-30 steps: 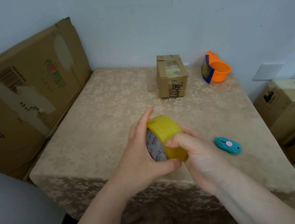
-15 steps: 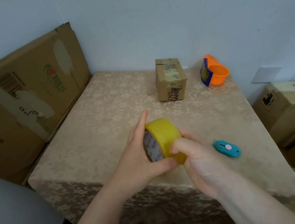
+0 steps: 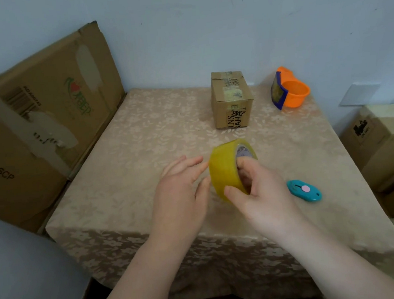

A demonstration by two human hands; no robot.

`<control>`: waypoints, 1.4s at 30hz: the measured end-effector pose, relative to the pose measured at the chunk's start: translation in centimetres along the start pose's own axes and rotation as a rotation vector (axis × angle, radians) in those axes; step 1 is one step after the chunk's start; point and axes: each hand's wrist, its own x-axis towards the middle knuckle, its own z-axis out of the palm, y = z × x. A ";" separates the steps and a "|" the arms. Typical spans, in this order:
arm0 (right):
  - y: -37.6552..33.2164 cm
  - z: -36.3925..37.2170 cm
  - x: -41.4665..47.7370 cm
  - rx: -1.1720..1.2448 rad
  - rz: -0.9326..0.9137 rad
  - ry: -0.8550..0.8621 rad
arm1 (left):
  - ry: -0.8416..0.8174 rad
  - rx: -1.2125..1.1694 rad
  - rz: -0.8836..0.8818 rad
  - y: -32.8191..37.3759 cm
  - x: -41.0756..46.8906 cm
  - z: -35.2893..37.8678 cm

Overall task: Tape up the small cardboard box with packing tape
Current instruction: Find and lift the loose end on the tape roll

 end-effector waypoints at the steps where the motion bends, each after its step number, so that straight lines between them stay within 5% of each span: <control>1: -0.1 0.1 -0.1 -0.044 -0.005 0.010 | 0.004 0.039 0.009 0.0 0.0 0.1; 20: -0.4 0.9 -0.9 -0.345 -0.112 0.011 | -0.119 0.405 -0.014 1.4 -0.5 0.0; 42: -0.1 -0.5 -0.1 -0.287 -0.071 -0.099 | -0.073 -0.134 -0.178 0.7 0.5 -0.6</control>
